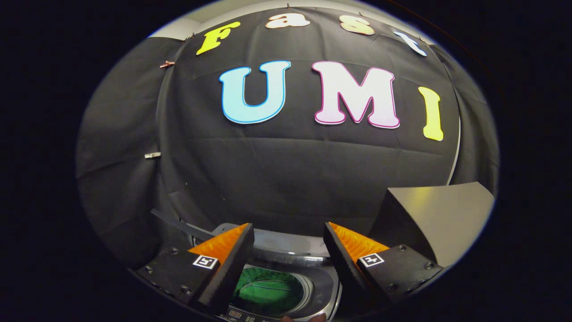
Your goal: Put the clothes into the washing machine and then close the washing machine lid.
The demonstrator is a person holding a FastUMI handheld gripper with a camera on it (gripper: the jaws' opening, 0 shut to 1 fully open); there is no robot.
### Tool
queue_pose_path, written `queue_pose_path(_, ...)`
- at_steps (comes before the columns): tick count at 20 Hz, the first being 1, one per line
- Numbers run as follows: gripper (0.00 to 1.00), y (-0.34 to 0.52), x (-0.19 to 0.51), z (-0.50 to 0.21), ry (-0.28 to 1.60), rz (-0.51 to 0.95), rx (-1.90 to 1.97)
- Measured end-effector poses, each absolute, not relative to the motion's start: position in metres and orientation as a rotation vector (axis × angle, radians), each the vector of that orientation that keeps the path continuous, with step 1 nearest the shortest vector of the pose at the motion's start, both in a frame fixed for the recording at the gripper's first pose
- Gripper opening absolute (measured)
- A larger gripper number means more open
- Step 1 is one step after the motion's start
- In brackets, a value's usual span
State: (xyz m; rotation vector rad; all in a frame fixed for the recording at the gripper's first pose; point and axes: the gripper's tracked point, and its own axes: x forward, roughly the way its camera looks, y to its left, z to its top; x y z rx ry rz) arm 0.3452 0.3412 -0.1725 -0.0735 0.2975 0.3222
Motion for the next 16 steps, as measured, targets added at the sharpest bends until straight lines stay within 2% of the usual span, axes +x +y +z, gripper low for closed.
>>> queue_pose_path(2, 0.98, 0.33, 0.33, -0.2, 0.369, 0.286, -0.143)
queue_pose_path(4, 0.99, 0.335, 0.309, -0.215, 0.361, 0.299, -0.1)
queue_pose_path(8, 0.99, 0.333, 0.272, -0.197, 0.28, 0.315, -0.048)
queue_pose_path(16, 0.99, 0.31, 0.244, -0.172, 0.202, 0.287, -0.04)
